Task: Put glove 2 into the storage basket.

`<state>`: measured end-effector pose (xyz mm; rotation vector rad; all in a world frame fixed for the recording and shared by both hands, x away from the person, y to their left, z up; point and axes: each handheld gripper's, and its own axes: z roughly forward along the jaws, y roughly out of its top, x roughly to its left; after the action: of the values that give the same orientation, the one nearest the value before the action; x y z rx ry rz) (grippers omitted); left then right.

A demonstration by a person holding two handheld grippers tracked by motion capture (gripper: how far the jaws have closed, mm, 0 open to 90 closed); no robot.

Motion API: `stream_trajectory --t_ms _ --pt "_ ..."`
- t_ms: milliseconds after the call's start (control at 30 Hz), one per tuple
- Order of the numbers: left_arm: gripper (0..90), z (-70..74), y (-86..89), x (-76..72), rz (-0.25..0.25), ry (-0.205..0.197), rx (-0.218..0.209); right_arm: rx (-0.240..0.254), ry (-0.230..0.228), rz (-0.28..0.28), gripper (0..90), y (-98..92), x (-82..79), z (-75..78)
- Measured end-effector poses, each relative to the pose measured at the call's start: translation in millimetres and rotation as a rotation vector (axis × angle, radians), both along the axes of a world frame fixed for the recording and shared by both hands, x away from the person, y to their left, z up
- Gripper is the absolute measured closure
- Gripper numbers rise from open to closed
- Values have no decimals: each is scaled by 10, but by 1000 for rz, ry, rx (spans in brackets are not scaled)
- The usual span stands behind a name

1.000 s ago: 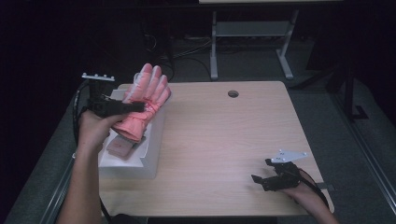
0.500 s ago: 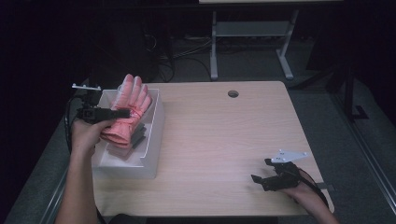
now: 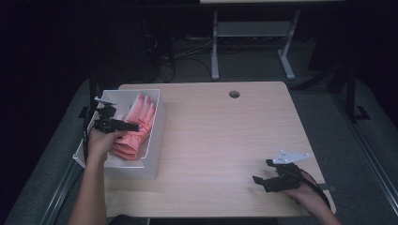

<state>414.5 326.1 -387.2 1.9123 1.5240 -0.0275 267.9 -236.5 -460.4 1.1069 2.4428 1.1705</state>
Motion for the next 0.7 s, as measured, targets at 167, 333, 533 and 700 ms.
stream_trajectory --t_ms 167,333,533,700 --pt "601 -144 -36 14 2 24 -17 -1 1 -4 135 -5 -3 -1" --pt "591 -263 -86 44 -3 78 -2 -5 3 0 136 7 4 -6" --pt "548 -291 -108 30 -5 68 4 -6 6 1 135 22 -7 -6" --pt "329 -246 -49 26 -3 49 -11 -4 -1 2 135 10 -6 -1"
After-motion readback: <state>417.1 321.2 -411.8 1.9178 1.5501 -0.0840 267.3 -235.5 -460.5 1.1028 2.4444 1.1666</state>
